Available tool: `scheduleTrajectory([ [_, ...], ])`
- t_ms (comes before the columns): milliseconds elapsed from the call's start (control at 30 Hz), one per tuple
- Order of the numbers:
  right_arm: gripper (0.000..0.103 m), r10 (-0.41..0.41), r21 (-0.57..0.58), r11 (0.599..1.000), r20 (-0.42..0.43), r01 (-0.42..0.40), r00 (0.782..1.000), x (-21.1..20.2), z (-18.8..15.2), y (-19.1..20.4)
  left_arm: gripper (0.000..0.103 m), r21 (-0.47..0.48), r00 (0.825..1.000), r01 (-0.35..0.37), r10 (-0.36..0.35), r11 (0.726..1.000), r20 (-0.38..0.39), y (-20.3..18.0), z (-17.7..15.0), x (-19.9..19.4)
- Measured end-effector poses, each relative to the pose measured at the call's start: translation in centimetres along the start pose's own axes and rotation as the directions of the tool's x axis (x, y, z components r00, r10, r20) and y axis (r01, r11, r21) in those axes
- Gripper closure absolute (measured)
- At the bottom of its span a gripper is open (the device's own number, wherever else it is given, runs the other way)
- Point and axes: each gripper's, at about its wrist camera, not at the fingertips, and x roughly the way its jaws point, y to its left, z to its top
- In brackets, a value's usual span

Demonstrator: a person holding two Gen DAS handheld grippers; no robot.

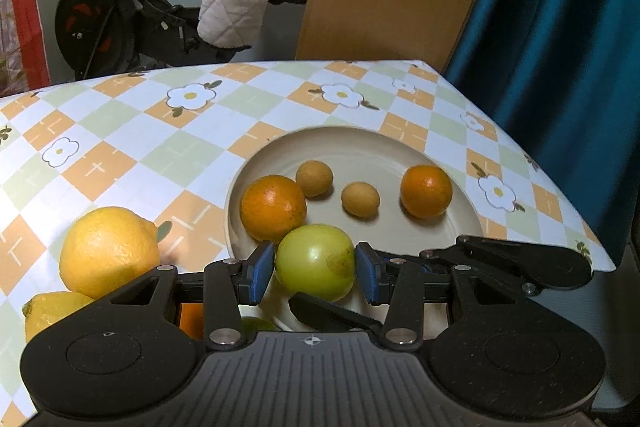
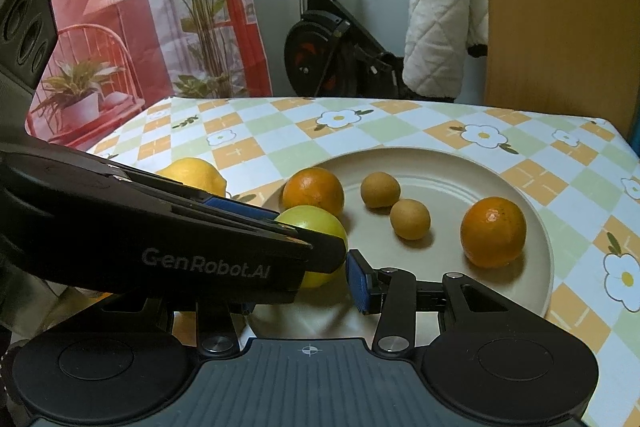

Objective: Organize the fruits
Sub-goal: 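Open the left tool to set the green apple on the plate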

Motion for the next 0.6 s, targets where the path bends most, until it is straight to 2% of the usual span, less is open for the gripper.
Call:
scheduleTrajectory([
  [333,0.061,-0.041,0.016,0.999,0.038,0.04,0.998,-2.1,-0.2,0.7,0.056,-0.014,0.997,0.031,-0.029,0.999,0.074,1.0,0.2,-3.5],
  [600,0.061,-0.031,0.002,1.0,0.076,0.031,0.997,-4.5,-1.0,2.0,0.057,-0.024,0.993,0.04,-0.037,0.999,0.11,2.9,-0.6,-6.9],
])
